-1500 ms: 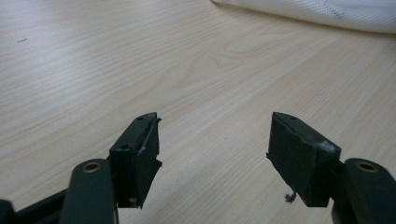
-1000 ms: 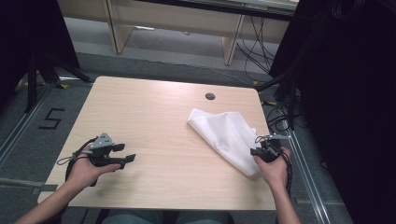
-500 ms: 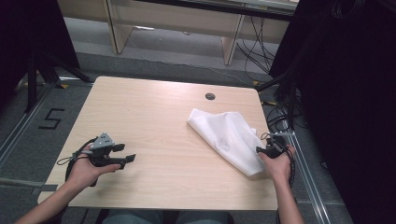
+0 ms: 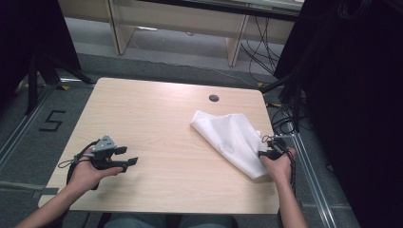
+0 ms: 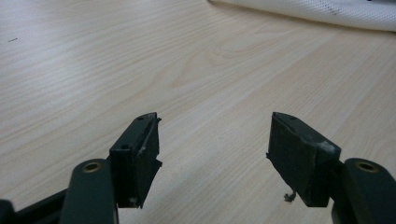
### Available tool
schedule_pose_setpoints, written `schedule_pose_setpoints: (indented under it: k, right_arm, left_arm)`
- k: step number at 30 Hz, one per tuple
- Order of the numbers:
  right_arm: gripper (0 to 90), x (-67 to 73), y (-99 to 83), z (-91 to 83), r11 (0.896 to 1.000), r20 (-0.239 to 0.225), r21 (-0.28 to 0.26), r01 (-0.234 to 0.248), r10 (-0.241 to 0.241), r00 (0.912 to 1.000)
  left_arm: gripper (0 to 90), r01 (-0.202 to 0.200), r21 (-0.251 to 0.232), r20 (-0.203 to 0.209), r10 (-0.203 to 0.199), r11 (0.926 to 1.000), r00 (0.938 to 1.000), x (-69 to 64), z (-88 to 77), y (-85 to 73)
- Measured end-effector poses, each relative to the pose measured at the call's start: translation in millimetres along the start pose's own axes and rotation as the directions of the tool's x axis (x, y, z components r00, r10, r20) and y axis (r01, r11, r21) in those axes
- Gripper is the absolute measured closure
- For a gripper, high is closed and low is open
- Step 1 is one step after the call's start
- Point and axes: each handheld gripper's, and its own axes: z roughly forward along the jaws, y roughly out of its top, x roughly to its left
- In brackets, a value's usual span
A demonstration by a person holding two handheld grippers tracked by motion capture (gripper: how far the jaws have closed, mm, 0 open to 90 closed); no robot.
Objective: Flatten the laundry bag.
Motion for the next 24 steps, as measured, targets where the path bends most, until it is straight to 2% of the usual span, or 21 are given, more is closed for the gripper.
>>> schedule_pose_setpoints:
  k: [5, 7, 8, 9, 10, 11, 12, 14, 16, 17, 19, 21, 24]
  right_arm:
    - [71.0, 1.5, 0.7, 0.1, 0.999, -0.014, -0.002, -0.038, 0.038, 0.9992]
    - [76.0, 1.2, 0.7, -0.1, 1.0, -0.023, 0.002, -0.013, 0.013, 0.9997]
    - [78.4, 1.4, 0.9, 1.2, 1.0, -0.027, -0.015, 0.008, -0.009, 0.9996]
    - [81.4, 2.1, 1.5, 0.5, 1.0, -0.029, -0.004, 0.022, -0.023, 0.9993]
    - [84.1, 4.3, 1.7, 0.7, 1.0, -0.026, -0.006, 0.015, -0.015, 0.9996]
    - [85.8, 4.3, 2.2, 0.9, 0.999, -0.043, -0.004, 0.038, -0.038, 0.9983]
    - [86.8, 5.2, 2.4, 1.6, 0.998, -0.017, -0.004, 0.066, -0.066, 0.9976]
    - [88.1, 9.2, 3.2, 1.7, 0.997, -0.017, -0.004, 0.079, -0.079, 0.9968]
    - [88.7, 11.4, 3.3, 0.6, 0.997, 0.007, 0.005, 0.078, -0.078, 0.9969]
    - [88.9, 10.3, 3.1, 1.0, 0.996, -0.007, 0.003, 0.094, -0.094, 0.9956]
    - [89.2, 11.7, 3.1, 0.0, 0.997, 0.006, -0.005, 0.076, -0.076, 0.9971]
    - [89.3, 11.2, 3.7, -3.9, 0.996, 0.005, -0.006, 0.085, -0.085, 0.9963]
    - [89.4, 12.8, 6.1, -10.8, 0.997, 0.001, -0.051, 0.058, -0.058, 0.9983]
  left_arm:
    - [33.6, 0.0, 0.0, -0.001, 0.0, 1.0, 1.0, -0.6, -0.2, 0.1]
    - [33.6, -0.002, 0.002, 0.006, 0.002, 1.0, 1.0, 0.1, -0.4, 0.0]
    - [33.6, -0.001, 0.0, 0.006, 0.001, 1.0, 1.0, 0.1, -0.3, -0.2]
    - [33.6, 0.001, -0.004, 0.0, -0.001, 1.0, 1.0, -0.2, -0.2, -0.3]
    - [33.6, -0.001, -0.003, -0.001, 0.001, 1.0, 1.0, 0.0, -0.3, -0.3]
    - [33.6, -0.001, -0.002, 0.0, 0.001, 1.0, 1.0, 0.0, -0.2, -0.2]
    - [33.6, 0.0, 0.0, 0.0, 0.0, 1.0, 1.0, -0.2, -0.2, 0.1]
    - [33.6, -0.002, 0.006, 0.007, 0.002, 1.0, 1.0, -0.2, -0.2, 0.4]
    - [33.6, -0.001, -0.001, 0.003, 0.001, 1.0, 1.0, -1.0, -0.1, 0.5]
    - [33.6, 0.0, -0.001, 0.005, 0.0, 1.0, 1.0, -0.9, -0.2, 0.7]
    - [33.6, -0.001, -0.001, 0.001, 0.001, 1.0, 1.0, -0.4, -0.2, 0.7]
    - [33.7, 0.001, -0.005, -0.003, -0.001, 1.0, 1.0, -0.2, 0.3, 0.6]
    - [33.7, 0.002, -0.006, -0.007, -0.002, 1.0, 1.0, -0.5, 0.2, 1.0]
